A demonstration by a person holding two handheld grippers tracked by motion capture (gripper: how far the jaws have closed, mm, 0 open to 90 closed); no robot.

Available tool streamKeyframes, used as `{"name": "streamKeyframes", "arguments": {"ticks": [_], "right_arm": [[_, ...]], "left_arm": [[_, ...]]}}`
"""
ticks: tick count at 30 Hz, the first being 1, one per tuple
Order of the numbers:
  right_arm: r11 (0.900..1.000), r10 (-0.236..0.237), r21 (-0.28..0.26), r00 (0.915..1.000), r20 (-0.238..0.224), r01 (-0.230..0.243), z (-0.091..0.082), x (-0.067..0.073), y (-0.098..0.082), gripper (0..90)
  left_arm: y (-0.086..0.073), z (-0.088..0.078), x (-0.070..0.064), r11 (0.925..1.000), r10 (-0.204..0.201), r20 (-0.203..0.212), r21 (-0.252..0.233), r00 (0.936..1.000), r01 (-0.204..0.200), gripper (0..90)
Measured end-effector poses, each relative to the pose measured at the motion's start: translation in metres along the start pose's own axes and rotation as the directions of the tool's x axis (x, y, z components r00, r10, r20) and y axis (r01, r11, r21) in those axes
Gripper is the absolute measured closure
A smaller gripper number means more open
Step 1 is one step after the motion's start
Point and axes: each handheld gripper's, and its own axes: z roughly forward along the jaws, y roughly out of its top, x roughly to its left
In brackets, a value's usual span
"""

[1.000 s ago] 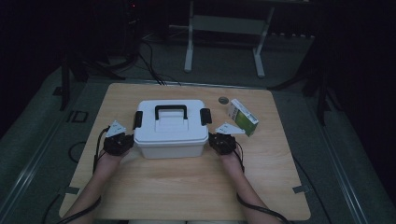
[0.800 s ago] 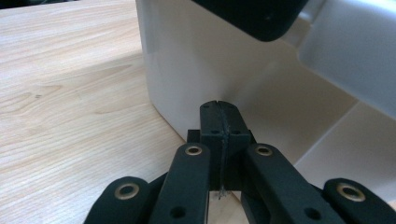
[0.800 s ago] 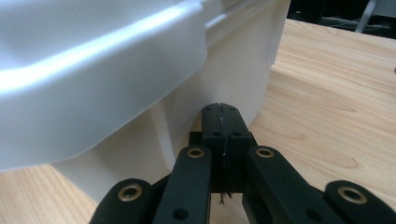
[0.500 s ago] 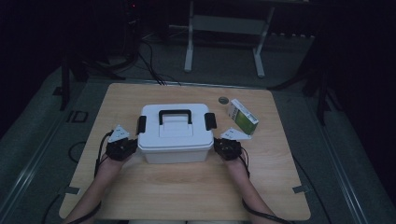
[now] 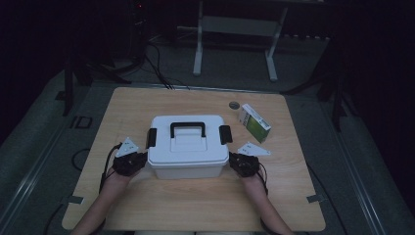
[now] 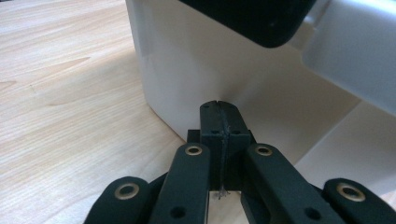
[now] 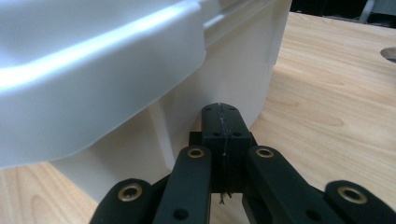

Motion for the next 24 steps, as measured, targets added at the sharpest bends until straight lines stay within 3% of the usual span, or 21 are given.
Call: {"name": "streamKeyframes", "arguments": {"ticks": [13, 24], "right_arm": [[1.000, 0.018, -0.002, 0.9998, 0.002, -0.018, -0.025, 0.006, -0.013, 90.0], [1.000, 0.002, 0.001, 1.0000, -0.006, -0.002, -0.047, 0.014, -0.024, 90.0]], "left_arm": [[-0.006, -0.008, -0.021, 0.9999, 0.006, 0.053, 0.008, 0.9986, -0.007, 89.8], [-0.011, -0.013, -0.037, 0.9993, 0.035, 0.080, 0.013, 0.9962, -0.036, 89.8]]}}
